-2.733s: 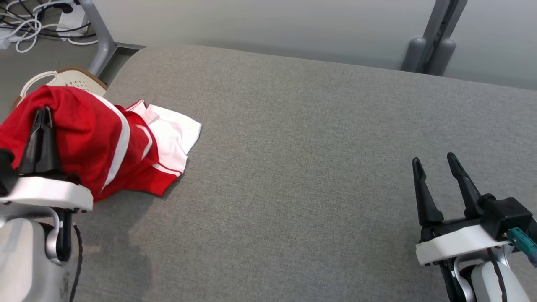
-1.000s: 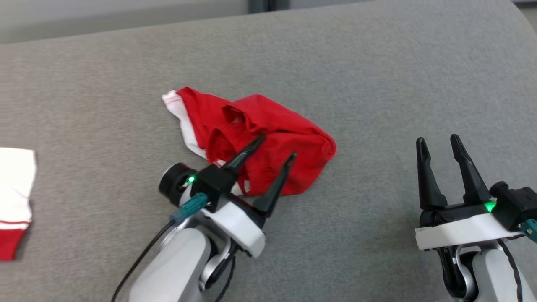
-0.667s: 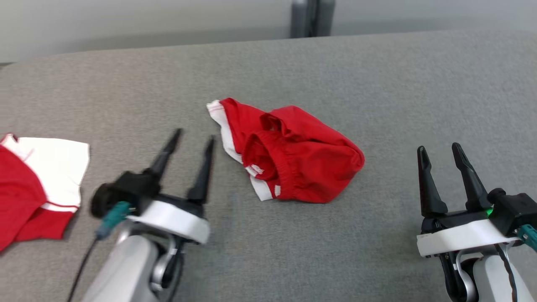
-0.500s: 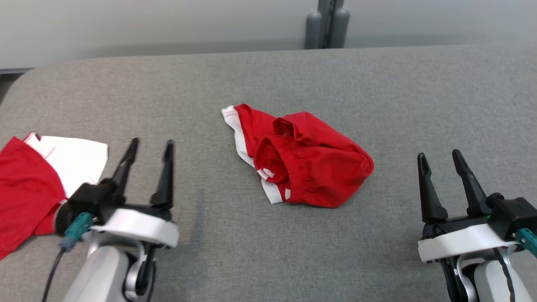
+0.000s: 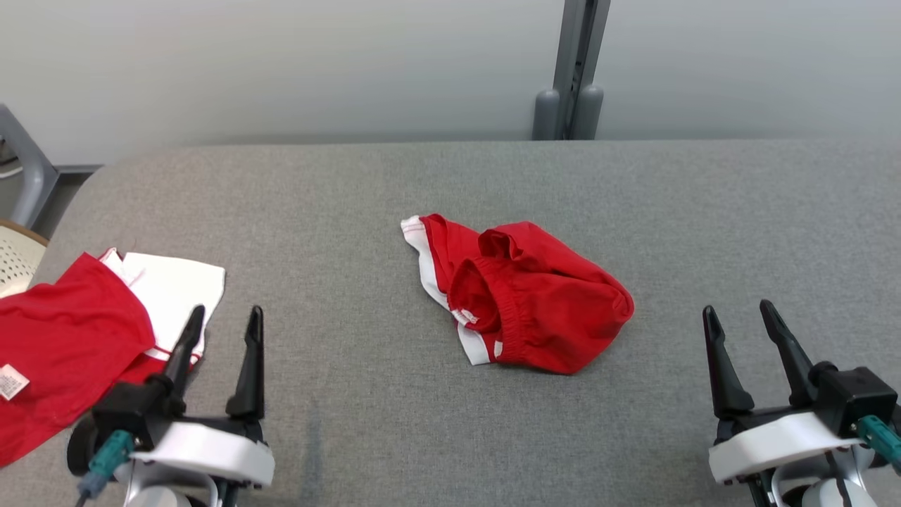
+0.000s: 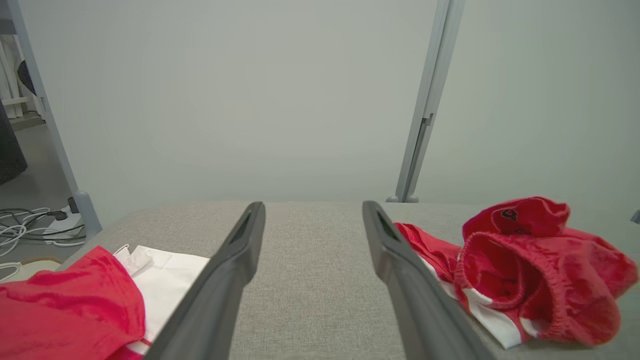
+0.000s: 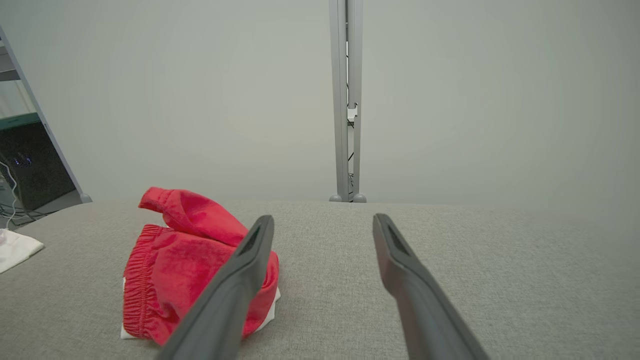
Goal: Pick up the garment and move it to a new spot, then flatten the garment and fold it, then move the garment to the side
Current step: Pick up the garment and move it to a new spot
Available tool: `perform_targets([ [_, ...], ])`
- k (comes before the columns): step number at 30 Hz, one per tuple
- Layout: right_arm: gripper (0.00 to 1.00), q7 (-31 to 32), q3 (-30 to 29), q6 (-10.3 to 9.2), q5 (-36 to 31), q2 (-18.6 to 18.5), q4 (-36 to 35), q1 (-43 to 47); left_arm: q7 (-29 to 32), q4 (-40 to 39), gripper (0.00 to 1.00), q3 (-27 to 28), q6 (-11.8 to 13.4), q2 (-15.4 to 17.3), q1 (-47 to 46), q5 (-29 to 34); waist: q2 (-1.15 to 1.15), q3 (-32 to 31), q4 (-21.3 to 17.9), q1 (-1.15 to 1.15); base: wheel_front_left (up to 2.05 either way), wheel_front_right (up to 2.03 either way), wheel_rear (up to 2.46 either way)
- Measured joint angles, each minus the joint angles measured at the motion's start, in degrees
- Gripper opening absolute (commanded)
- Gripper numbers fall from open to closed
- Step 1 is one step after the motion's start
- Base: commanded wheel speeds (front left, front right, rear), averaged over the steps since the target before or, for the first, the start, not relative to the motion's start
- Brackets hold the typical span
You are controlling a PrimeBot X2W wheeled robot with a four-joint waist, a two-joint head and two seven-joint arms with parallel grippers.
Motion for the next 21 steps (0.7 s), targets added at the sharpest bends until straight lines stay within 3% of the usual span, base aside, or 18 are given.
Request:
perform_targets([
  [10, 1.00, 1.16, -0.97, 0.00, -0.12, -0.02, -0.22, 3.97, 0.09, -1.72, 1.00, -1.11, 0.14, -0.14, 5.80, 0.59, 0.00, -3.76, -0.43, 0.00, 0.00, 0.00, 0.00],
  [21, 1.00, 2.09, -0.98, 0.00, 0.27, -0.01, -1.59, 4.51, 0.93, -2.42, 1.00, -1.43, 0.97, 0.38, 6.15, 0.54, 0.00, -4.13, -0.23, 0.00, 0.00, 0.00, 0.00],
])
